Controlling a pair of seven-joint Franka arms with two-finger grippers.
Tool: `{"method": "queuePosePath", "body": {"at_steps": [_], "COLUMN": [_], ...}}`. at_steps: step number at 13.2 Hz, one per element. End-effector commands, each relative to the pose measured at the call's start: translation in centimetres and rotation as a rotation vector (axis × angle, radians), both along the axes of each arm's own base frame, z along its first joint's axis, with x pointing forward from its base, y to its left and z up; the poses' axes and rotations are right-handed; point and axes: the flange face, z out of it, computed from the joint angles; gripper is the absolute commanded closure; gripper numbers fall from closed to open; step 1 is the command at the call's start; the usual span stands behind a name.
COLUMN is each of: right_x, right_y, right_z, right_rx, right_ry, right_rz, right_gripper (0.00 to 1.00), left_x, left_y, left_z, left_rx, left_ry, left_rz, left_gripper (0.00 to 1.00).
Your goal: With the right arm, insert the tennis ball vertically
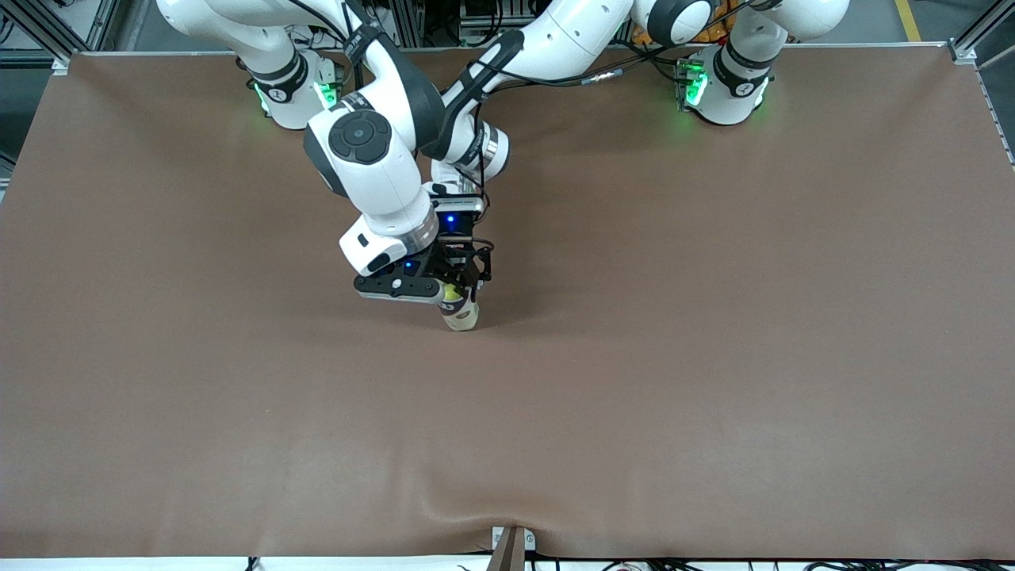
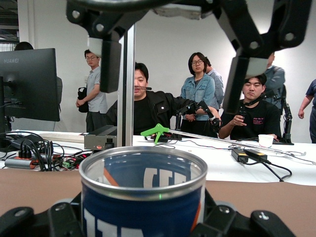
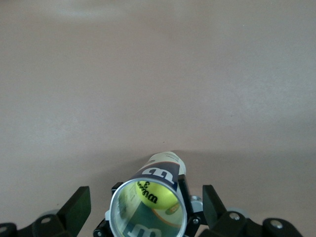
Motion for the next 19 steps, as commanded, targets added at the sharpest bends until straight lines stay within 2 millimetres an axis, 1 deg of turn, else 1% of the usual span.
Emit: {"method": "queuePosePath", "body": {"at_steps": [1,2,3,4,5,6,8,10,12,13,15,16,17,19], "right_x": [1.3,2.2,3.2,4.0,4.5,4.7,4.5,4.2,3.5,3.0,1.9,1.2,0.7,-0.6], "right_y": [-2.1,-3.7,-6.2,-8.5,-10.8,-13.3,-18.1,-23.7,-28.4,-30.2,-33.0,-34.8,-36.5,-39.3], "right_z": [1.1,1.6,2.6,3.4,4.6,5.9,8.8,11.7,14.3,15.2,17.0,17.9,18.6,20.0], "right_rx": [-0.021,-0.021,-0.032,-0.050,-0.064,-0.076,-0.101,-0.125,-0.130,-0.132,-0.136,-0.136,-0.140,-0.125], "right_ry": [-0.008,-0.015,-0.014,-0.012,-0.004,0.011,0.051,0.073,0.081,0.087,0.103,0.109,0.116,0.125], "right_rz": [0.015,0.007,0.013,0.048,0.064,0.051,0.037,0.116,0.150,0.149,0.155,0.172,0.195,0.205], "right_gripper": [0.00,0.00,0.00,0.00,0.00,0.00,0.00,0.00,0.00,0.00,0.00,0.00,0.00,0.00], "left_x": [0.0,0.0,0.0,0.0,0.0,0.0,0.0,-0.1,-0.3,-1.1,-1.3,-1.4,-1.5,-1.8], "left_y": [-0.2,-0.2,-0.2,-0.2,-0.2,-0.2,-0.2,-0.3,-0.3,-0.7,-0.7,-0.7,-0.5,0.0], "left_z": [0.4,0.4,0.4,0.4,0.4,0.4,0.4,0.4,0.4,0.2,0.3,0.2,-0.1,-0.8], "left_rx": [-0.017,-0.017,-0.018,-0.018,-0.018,-0.017,-0.010,-0.012,-0.014,-0.022,-0.013,-0.010,-0.003,0.016], "left_ry": [-0.012,-0.012,-0.012,-0.012,-0.012,-0.012,-0.012,-0.012,-0.003,0.021,0.028,0.027,0.030,0.036], "left_rz": [0.000,0.000,0.000,0.000,0.000,0.000,0.000,-0.002,0.003,0.006,0.014,0.013,0.014,0.015], "left_gripper": [0.21,0.21,0.18,0.13,0.03,0.00,0.00,0.00,0.00,0.00,0.00,0.00,0.00,0.00]}}
